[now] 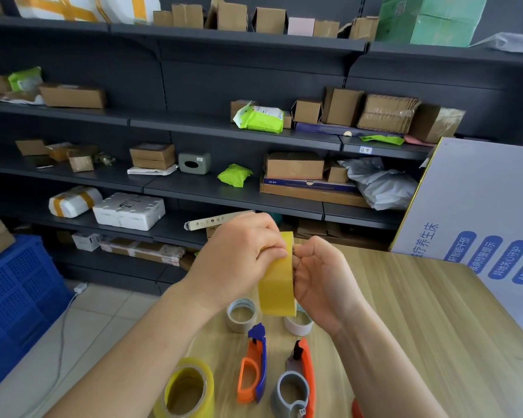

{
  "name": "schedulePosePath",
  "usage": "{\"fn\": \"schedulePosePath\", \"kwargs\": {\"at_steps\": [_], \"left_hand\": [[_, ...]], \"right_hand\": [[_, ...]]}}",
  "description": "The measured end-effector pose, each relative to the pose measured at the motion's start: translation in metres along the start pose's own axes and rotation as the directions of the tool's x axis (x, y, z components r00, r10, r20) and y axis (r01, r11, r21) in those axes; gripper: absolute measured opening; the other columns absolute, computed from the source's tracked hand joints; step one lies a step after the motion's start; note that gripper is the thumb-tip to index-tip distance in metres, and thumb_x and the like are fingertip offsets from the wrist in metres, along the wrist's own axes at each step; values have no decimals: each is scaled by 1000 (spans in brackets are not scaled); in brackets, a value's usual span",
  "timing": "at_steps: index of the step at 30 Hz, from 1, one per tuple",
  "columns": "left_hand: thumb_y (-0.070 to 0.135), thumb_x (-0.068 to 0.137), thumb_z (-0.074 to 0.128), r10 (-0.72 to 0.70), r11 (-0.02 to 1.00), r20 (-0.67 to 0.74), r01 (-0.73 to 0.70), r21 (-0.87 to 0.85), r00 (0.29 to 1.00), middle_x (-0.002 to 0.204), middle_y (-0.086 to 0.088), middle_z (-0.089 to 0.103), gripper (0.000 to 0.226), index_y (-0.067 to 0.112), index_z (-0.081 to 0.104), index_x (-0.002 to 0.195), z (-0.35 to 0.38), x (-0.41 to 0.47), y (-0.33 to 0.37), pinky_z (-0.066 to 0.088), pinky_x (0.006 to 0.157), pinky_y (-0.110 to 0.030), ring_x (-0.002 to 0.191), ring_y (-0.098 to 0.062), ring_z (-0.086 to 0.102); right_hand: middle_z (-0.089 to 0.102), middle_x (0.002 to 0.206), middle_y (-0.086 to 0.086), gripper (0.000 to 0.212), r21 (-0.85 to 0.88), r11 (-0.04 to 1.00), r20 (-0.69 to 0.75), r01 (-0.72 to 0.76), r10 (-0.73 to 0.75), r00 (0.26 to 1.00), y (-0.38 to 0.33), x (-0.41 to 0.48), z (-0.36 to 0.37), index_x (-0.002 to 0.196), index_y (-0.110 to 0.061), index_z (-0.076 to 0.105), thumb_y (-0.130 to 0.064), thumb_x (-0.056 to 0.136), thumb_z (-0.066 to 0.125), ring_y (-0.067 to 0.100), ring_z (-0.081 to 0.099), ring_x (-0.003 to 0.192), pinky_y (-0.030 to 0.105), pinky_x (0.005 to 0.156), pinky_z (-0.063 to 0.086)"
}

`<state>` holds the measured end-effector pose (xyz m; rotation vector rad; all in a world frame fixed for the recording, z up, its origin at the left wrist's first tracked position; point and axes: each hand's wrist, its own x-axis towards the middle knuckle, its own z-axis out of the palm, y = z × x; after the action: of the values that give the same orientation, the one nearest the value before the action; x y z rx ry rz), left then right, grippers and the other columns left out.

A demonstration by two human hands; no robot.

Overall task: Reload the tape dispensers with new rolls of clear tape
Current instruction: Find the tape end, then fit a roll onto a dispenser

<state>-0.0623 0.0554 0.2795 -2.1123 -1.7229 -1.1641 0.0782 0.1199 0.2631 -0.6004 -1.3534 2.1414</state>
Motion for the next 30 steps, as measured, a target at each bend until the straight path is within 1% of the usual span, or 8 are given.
{"fn": "schedulePosePath", "kwargs": {"at_steps": [6,9,11,15,19,23,26,30], "left_hand": [[23,85,61,-51,996,57,47,71,997,85,5,63,14,16,70,78,1,2,0,49,72,-41,82,-14,55],[27,93,58,-136,987,198,150,-59,971,123,13,61,21,28,68,112,2,3,-10,42,100,-28,116,-3,51],[33,97,51,-174,918,380,289,-271,908,139,21,49,32,35,57,128,-1,3,-18,38,107,-25,129,6,41],[74,66,63,-130,830,532,385,-403,837,131,16,48,68,46,50,127,-9,3,-28,52,86,-24,114,-3,53],[71,55,74,-128,764,524,421,-489,842,123,3,50,75,43,59,122,-13,5,-35,53,90,-31,109,-12,57],[77,50,72,-193,658,452,457,-599,871,120,-6,53,73,41,66,114,-8,2,-35,52,87,-32,103,-15,60],[75,49,75,-215,587,441,476,-655,871,114,-1,57,76,36,67,114,-5,-1,-33,50,79,-29,91,-9,64],[76,49,73,-231,574,437,485,-660,869,112,3,60,75,37,68,112,-7,0,-29,50,80,-25,97,-8,63]], "right_hand": [[61,66,8,27,-2,999,1,-49,49,999,4,4,-1,81,-2,61,-9,86,36,17,60,60,30,58,52],[63,86,21,35,-14,999,-15,-43,43,999,2,6,-3,101,11,63,-7,73,50,28,62,76,35,64,56],[68,95,27,45,-41,998,-15,-42,42,999,-2,5,-3,108,14,62,-8,70,54,34,68,84,40,72,59],[69,105,29,45,-14,997,-32,-72,71,997,-6,4,-4,110,7,62,-16,72,58,35,69,88,46,79,56],[66,108,32,63,-42,995,-62,-86,83,995,-5,4,-1,125,11,54,-23,72,60,37,68,88,47,81,56],[71,104,28,71,-91,988,-96,-123,114,989,-3,6,-3,122,6,58,-38,66,60,37,69,89,49,89,56],[71,90,25,51,-116,986,-19,-117,115,993,-7,3,-4,104,8,66,-31,84,40,31,67,72,42,77,55],[69,85,25,47,-103,989,51,-105,110,993,-9,1,-4,105,7,65,-25,83,37,29,63,61,38,68,53]]}}
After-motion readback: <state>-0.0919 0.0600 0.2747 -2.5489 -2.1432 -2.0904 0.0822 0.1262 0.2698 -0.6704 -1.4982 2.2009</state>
